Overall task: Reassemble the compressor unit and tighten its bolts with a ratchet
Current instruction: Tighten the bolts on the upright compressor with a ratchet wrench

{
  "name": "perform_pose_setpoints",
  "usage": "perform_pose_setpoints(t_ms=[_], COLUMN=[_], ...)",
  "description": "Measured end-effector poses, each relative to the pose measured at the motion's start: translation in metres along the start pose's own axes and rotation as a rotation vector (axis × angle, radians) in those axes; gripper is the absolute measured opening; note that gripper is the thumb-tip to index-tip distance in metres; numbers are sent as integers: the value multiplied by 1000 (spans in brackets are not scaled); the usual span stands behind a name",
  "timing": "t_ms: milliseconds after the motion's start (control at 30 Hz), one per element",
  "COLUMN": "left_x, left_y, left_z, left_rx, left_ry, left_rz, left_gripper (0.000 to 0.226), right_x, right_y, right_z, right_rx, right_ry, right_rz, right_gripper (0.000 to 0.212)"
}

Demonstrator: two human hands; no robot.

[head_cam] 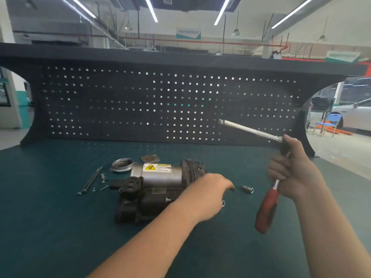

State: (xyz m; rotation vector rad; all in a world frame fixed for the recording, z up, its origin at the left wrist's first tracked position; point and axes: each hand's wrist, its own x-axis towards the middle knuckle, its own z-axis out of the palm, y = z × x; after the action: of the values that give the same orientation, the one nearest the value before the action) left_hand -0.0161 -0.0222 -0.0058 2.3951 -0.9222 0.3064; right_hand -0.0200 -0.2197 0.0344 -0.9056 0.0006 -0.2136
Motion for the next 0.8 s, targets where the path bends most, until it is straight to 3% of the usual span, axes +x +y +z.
perform_pose_setpoints(t_ms=[67, 100, 200, 300, 367, 400, 467, 533, 567, 700, 800], left_x=[15, 23, 45, 48, 43, 37, 21, 1, -10, -39, -61], left_y=[9, 12, 13, 14, 13, 12, 8, 4, 1, -9, -21], left_z=[16, 25, 43, 39, 28, 21, 6, -9, -18, -57, -76], left_rx=[614, 760, 899, 894, 686, 470, -126, -747, -945, -1300, -1363], left_ry=[-226, -272, -402, -389, -219, -97, 115, 198, 237, 321, 413], left_rz=[47, 56, -3, 0, -14, -53, -138, -180, -204, -321, -367], left_gripper=[35, 32, 32, 28, 20, 10, 8, 7, 5, 22, 26], right_x=[2, 3, 7, 11, 11, 10, 9, 7, 6, 2, 1], right_y=[-2, -2, 0, 0, -1, -2, -3, 0, 2, 13, 17], right_z=[-5, -7, -12, -15, -15, -16, -15, -10, -7, 9, 14], right_rx=[34, 43, 58, 42, 63, 71, 59, -1, -52, -233, -254], right_ry=[22, 20, 19, 41, 38, 32, 7, -38, -59, -119, -124], right_rz=[31, 47, 84, 87, 96, 106, 119, 112, 102, 84, 91], right_gripper=[44, 44, 39, 42, 44, 43, 39, 28, 25, 27, 25])
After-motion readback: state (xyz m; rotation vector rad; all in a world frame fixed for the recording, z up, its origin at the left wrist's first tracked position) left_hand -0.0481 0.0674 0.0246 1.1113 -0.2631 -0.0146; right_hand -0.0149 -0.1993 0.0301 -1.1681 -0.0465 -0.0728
